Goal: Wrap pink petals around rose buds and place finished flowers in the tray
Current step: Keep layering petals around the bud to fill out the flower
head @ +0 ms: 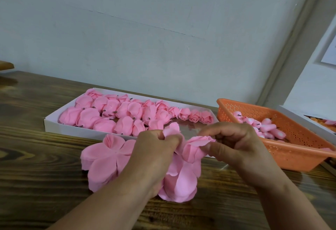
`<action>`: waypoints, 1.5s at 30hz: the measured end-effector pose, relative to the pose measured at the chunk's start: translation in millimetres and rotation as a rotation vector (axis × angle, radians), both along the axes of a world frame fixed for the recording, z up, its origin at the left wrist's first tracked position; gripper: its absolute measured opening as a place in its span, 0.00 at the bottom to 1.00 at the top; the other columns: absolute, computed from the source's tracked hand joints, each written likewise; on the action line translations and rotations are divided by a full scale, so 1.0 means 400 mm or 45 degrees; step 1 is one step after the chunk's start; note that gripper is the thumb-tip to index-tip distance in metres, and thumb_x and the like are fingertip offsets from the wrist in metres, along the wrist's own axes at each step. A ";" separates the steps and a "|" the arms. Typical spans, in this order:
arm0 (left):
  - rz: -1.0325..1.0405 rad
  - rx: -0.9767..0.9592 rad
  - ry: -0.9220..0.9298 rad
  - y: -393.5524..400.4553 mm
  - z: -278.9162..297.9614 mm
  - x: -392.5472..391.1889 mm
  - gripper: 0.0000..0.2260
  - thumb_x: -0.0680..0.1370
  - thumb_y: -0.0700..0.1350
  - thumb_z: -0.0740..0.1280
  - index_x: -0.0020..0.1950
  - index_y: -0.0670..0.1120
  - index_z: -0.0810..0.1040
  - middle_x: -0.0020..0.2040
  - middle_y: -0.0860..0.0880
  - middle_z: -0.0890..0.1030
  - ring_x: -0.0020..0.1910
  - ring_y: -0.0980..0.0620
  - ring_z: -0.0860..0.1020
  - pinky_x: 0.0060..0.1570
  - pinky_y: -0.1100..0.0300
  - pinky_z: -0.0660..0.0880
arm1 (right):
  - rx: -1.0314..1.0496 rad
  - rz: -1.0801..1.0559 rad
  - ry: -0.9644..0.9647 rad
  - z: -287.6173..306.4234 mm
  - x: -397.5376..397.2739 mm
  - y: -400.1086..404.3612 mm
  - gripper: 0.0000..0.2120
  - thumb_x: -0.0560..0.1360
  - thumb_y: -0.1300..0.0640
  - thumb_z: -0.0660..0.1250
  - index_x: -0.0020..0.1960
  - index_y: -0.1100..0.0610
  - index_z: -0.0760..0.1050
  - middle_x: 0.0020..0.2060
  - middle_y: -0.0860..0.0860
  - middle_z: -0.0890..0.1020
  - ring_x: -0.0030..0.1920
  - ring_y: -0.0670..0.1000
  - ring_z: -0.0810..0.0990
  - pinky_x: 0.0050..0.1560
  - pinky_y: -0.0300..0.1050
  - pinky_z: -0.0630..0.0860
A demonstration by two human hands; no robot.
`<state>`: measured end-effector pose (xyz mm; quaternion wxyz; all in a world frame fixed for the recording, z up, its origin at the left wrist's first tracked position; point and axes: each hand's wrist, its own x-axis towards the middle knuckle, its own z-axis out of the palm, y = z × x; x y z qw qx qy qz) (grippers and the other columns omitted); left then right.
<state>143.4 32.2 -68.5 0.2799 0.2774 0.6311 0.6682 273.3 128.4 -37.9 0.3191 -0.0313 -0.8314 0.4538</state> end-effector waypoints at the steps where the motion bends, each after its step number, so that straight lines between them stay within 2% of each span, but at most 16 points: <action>1: -0.012 0.000 0.012 0.000 -0.001 -0.001 0.11 0.75 0.45 0.69 0.33 0.54 0.83 0.27 0.53 0.81 0.27 0.60 0.77 0.27 0.66 0.72 | 0.018 -0.025 -0.008 0.000 0.001 0.001 0.09 0.68 0.61 0.69 0.44 0.49 0.84 0.36 0.55 0.83 0.34 0.56 0.78 0.34 0.45 0.75; 4: -0.085 -0.003 0.100 -0.006 -0.001 0.001 0.12 0.77 0.48 0.67 0.33 0.52 0.83 0.28 0.51 0.81 0.29 0.58 0.76 0.31 0.63 0.72 | 0.097 -0.090 -0.074 -0.002 -0.001 0.003 0.07 0.69 0.61 0.69 0.45 0.52 0.83 0.37 0.57 0.83 0.36 0.65 0.78 0.34 0.57 0.75; 7: -0.132 -0.025 0.257 -0.013 -0.003 0.008 0.22 0.79 0.52 0.65 0.26 0.47 0.78 0.18 0.55 0.70 0.19 0.60 0.66 0.22 0.70 0.63 | 0.165 -0.128 -0.152 -0.002 -0.003 0.002 0.06 0.71 0.61 0.69 0.46 0.53 0.82 0.38 0.56 0.83 0.37 0.63 0.79 0.36 0.59 0.76; 9: -0.155 -0.061 0.339 -0.014 -0.003 0.013 0.24 0.80 0.54 0.61 0.24 0.49 0.74 0.16 0.56 0.64 0.17 0.60 0.63 0.19 0.71 0.59 | 0.187 -0.139 -0.201 -0.001 -0.004 0.001 0.07 0.73 0.62 0.69 0.46 0.53 0.83 0.38 0.55 0.84 0.37 0.62 0.80 0.36 0.61 0.76; 12: -0.208 -0.090 0.399 -0.015 -0.004 0.018 0.24 0.80 0.57 0.57 0.26 0.52 0.76 0.17 0.57 0.64 0.17 0.61 0.65 0.20 0.72 0.60 | 0.195 -0.137 -0.251 0.001 -0.004 0.003 0.08 0.74 0.64 0.69 0.47 0.52 0.83 0.36 0.58 0.83 0.35 0.67 0.77 0.33 0.65 0.74; 15: -0.193 -0.138 0.358 -0.016 -0.001 0.020 0.23 0.78 0.64 0.54 0.33 0.52 0.75 0.23 0.58 0.71 0.23 0.63 0.70 0.26 0.70 0.65 | 0.185 -0.129 -0.275 0.004 -0.004 0.001 0.08 0.74 0.62 0.68 0.47 0.51 0.83 0.36 0.60 0.82 0.35 0.67 0.76 0.34 0.65 0.74; 17: -0.179 -0.166 0.276 -0.015 0.002 0.015 0.22 0.75 0.67 0.52 0.36 0.53 0.75 0.34 0.57 0.78 0.34 0.64 0.74 0.36 0.65 0.69 | 0.165 -0.145 -0.286 0.005 -0.004 0.003 0.07 0.74 0.62 0.68 0.46 0.53 0.83 0.36 0.61 0.81 0.35 0.66 0.76 0.34 0.62 0.73; 21: -0.355 -0.150 0.098 -0.011 0.001 0.009 0.41 0.65 0.78 0.51 0.59 0.48 0.79 0.57 0.46 0.81 0.60 0.45 0.77 0.63 0.44 0.71 | 0.112 -0.167 -0.280 0.003 -0.003 0.008 0.07 0.74 0.67 0.68 0.43 0.57 0.83 0.35 0.58 0.82 0.33 0.60 0.78 0.33 0.54 0.74; 22: -0.407 -0.119 0.052 -0.013 0.002 0.010 0.41 0.65 0.77 0.55 0.59 0.47 0.79 0.58 0.44 0.81 0.60 0.42 0.76 0.64 0.40 0.70 | 0.090 -0.170 -0.266 0.004 -0.002 0.008 0.08 0.73 0.68 0.68 0.42 0.58 0.82 0.34 0.56 0.83 0.32 0.55 0.79 0.32 0.47 0.76; 24: -0.510 -0.070 -0.004 -0.017 0.012 0.012 0.28 0.65 0.64 0.65 0.53 0.44 0.82 0.54 0.38 0.82 0.56 0.40 0.79 0.60 0.39 0.74 | 0.028 -0.170 -0.242 0.005 -0.001 0.009 0.08 0.73 0.69 0.67 0.41 0.59 0.82 0.32 0.55 0.83 0.31 0.48 0.79 0.31 0.37 0.74; 27: -0.497 -0.041 0.006 -0.016 0.006 0.005 0.18 0.62 0.48 0.68 0.45 0.37 0.82 0.52 0.32 0.80 0.47 0.38 0.81 0.47 0.47 0.74 | -0.029 -0.158 -0.227 0.006 -0.003 0.009 0.09 0.73 0.70 0.66 0.41 0.60 0.82 0.30 0.52 0.82 0.30 0.44 0.78 0.31 0.34 0.73; 30: -0.380 -0.035 0.031 -0.015 0.003 0.006 0.08 0.70 0.46 0.69 0.38 0.43 0.84 0.47 0.36 0.83 0.53 0.35 0.79 0.54 0.43 0.75 | -0.040 -0.143 -0.226 0.006 -0.006 0.005 0.11 0.73 0.70 0.66 0.40 0.57 0.82 0.29 0.48 0.81 0.28 0.40 0.76 0.29 0.31 0.70; 34: -0.322 -0.079 0.016 -0.011 0.001 0.005 0.11 0.78 0.47 0.65 0.40 0.49 0.85 0.43 0.42 0.85 0.50 0.39 0.82 0.58 0.39 0.75 | -0.072 -0.144 -0.206 0.006 -0.005 0.006 0.12 0.73 0.72 0.65 0.39 0.57 0.81 0.26 0.46 0.80 0.26 0.38 0.75 0.28 0.29 0.69; 39: -0.324 -0.054 -0.005 -0.013 0.004 0.009 0.15 0.79 0.53 0.63 0.39 0.51 0.85 0.39 0.44 0.85 0.42 0.42 0.81 0.41 0.48 0.79 | -0.055 -0.120 -0.246 -0.001 -0.009 0.005 0.09 0.73 0.68 0.67 0.39 0.58 0.81 0.27 0.48 0.79 0.26 0.40 0.73 0.27 0.31 0.68; 43: -0.301 -0.063 -0.020 -0.017 0.007 0.011 0.14 0.79 0.51 0.63 0.38 0.49 0.84 0.42 0.40 0.85 0.45 0.39 0.81 0.48 0.45 0.77 | -0.029 -0.076 -0.252 -0.002 -0.009 0.002 0.05 0.70 0.57 0.69 0.41 0.57 0.82 0.29 0.50 0.80 0.27 0.42 0.73 0.27 0.32 0.68; 45: -0.302 -0.060 -0.023 -0.018 0.006 0.008 0.14 0.80 0.50 0.63 0.40 0.46 0.83 0.44 0.37 0.83 0.43 0.40 0.79 0.41 0.48 0.74 | -0.022 -0.056 -0.250 0.000 -0.009 0.001 0.04 0.70 0.56 0.69 0.42 0.55 0.82 0.30 0.51 0.81 0.28 0.43 0.74 0.28 0.33 0.69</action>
